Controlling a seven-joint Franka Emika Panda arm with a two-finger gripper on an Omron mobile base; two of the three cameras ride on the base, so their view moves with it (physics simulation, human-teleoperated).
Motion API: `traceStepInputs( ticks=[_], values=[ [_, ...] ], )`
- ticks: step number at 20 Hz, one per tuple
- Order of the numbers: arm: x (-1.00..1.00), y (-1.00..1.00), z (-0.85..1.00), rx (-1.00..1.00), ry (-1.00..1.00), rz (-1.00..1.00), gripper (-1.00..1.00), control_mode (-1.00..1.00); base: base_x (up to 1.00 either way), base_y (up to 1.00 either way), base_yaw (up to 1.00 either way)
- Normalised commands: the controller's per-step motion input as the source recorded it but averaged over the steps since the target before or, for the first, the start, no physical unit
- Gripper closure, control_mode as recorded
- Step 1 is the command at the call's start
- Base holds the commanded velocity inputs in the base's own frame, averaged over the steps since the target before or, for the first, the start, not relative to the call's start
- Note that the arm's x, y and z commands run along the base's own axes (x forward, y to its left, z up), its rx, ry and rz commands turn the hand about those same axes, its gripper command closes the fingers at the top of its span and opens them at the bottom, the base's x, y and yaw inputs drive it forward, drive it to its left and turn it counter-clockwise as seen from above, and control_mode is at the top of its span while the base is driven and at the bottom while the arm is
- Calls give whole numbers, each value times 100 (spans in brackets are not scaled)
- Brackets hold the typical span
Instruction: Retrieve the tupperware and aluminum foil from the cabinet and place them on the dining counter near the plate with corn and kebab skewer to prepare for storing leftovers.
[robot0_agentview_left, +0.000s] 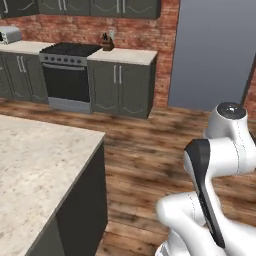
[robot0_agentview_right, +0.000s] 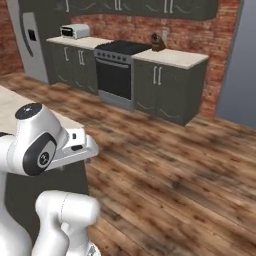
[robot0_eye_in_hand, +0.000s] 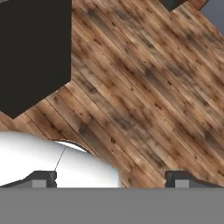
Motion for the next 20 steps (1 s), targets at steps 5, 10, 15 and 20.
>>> traceStepInputs(
  ticks=[5, 10, 15, 20],
  values=[
    [0, 0, 0, 0, 0, 0, -100, 100, 100, -72, 48],
    [0, 0, 0, 0, 0, 0, -100, 100, 100, -99, 36],
    [0, 0, 0, 0, 0, 0, -100, 100, 100, -93, 34],
    [0, 0, 0, 0, 0, 0, -100, 100, 100, -85, 32]
  ],
)
